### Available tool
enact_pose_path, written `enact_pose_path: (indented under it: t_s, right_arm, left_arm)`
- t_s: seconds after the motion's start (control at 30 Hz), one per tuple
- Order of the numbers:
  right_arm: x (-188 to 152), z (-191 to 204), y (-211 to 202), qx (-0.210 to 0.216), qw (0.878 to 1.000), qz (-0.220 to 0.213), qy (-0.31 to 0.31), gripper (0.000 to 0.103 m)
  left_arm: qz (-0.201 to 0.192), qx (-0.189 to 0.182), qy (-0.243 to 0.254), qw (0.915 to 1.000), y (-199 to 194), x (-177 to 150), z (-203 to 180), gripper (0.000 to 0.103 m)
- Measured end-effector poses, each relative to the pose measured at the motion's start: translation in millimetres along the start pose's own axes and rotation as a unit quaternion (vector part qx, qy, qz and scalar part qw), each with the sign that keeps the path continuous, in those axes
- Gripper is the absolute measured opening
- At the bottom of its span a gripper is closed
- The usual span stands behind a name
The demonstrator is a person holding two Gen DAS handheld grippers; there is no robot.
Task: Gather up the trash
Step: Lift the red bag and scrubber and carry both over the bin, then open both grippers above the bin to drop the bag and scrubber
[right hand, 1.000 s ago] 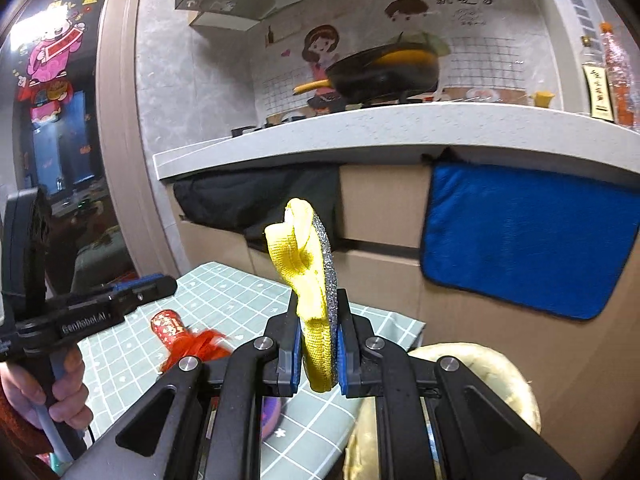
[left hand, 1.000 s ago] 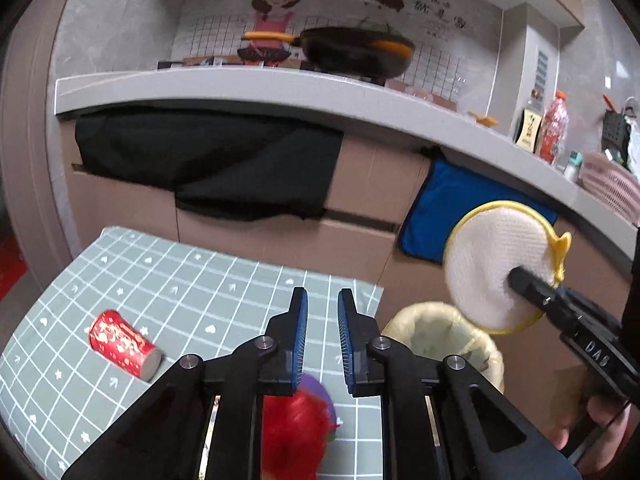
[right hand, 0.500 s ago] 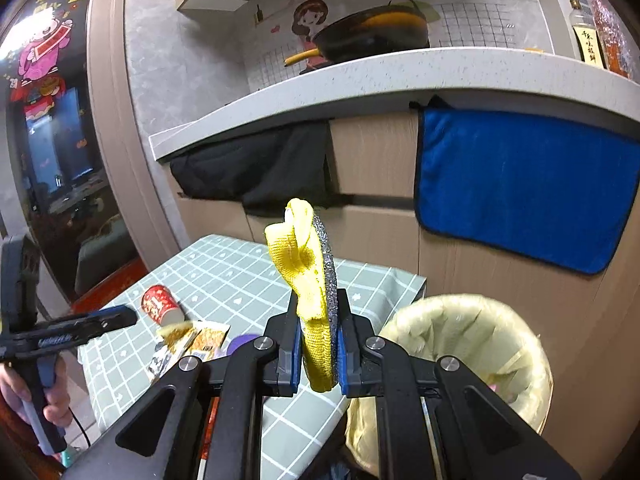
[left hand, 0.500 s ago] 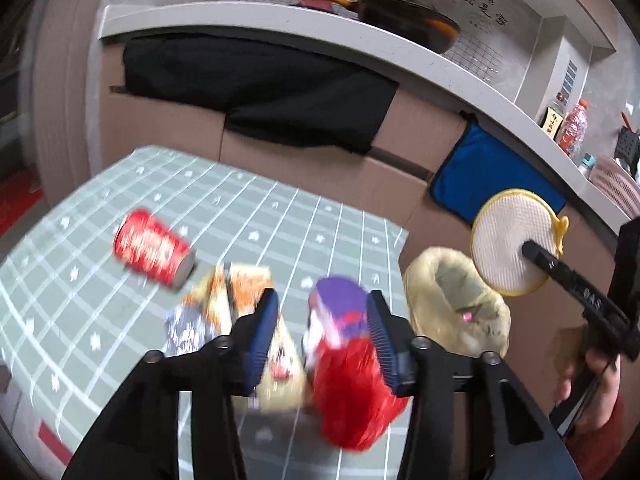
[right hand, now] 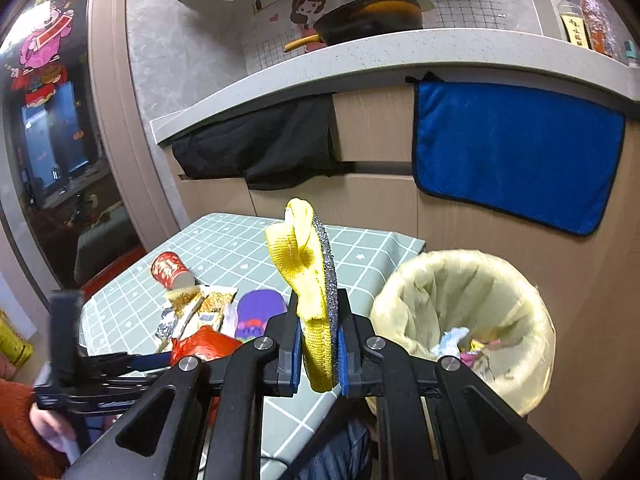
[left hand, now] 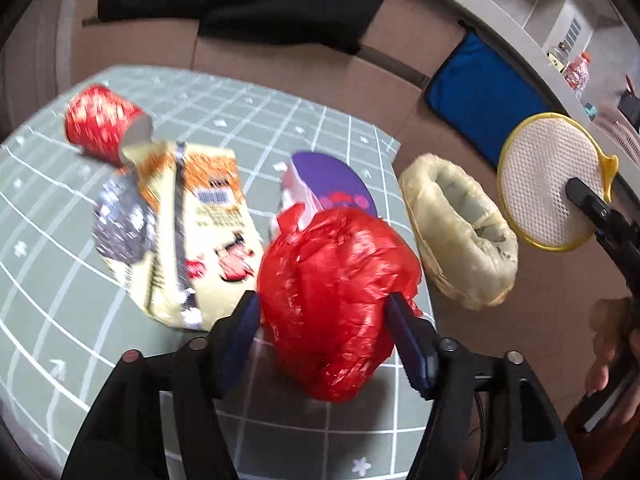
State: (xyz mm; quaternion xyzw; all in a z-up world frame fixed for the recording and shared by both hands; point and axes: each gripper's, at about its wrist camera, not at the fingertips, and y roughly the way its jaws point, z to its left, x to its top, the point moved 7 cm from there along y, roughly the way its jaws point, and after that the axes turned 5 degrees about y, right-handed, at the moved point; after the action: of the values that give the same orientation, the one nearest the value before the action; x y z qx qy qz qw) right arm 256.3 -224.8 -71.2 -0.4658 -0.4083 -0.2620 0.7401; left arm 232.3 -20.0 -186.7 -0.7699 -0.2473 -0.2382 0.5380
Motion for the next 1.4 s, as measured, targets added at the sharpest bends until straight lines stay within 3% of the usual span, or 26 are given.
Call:
enact_pose_path:
  t_s: [0.1, 0.2, 0.33, 0.47, 0.57, 0.7, 0.9, 1.13, 1.4]
  right_arm:
    - [-4, -3, -5, -0.003, 1.000, -0.001, 0.003, 0.013]
    - [-7, -5, -9, -0.005, 1.000, -0.002, 0.005, 0.013]
    - [-8, -7, -15, -0.002, 1.000, -0.006, 0.008, 0.013]
    - [0, -6, -22, 0.001, 1.000, -0.019, 0.004, 0.013]
    - [11, -6, -31, -0.005, 0.999, -0.032, -0.001, 0.013]
    - [32, -11, -44, -0.021, 0.998, -0.055, -0.010, 0.013]
    - [60, -31, -65, -0.049, 0.995, -0.088, -0.015, 0.013]
    - [78, -76, -67, -0.075, 0.992, -0.098, 0.013, 0.013]
    - [56, -132, -17, -0.085, 0.993, -0.044, 0.064, 0.013]
  left_arm:
    - [0.013, -0.005, 0.016, 0.9998, 4, -1, -10, 0.065]
    - [-0.002, 0.002, 0.044, 0.9990, -1, 1, -23, 0.047]
    - [-0.027, 0.008, 0.075, 0.9968, -14, 9, -35, 0.041]
    - [-0.048, 0.001, 0.078, 0.9958, -29, 28, -43, 0.039]
    - [-0.087, -0.005, 0.088, 0.9923, -49, 55, -55, 0.039]
    - [-0.138, -0.019, 0.107, 0.9845, -72, 95, -83, 0.039]
    - [-0.169, -0.044, 0.135, 0.9753, -76, 135, -134, 0.039]
    - [-0.150, -0.070, 0.153, 0.9743, -31, 154, -181, 0.039]
    - [-0.080, -0.073, 0.167, 0.9800, 58, 147, -195, 0.039]
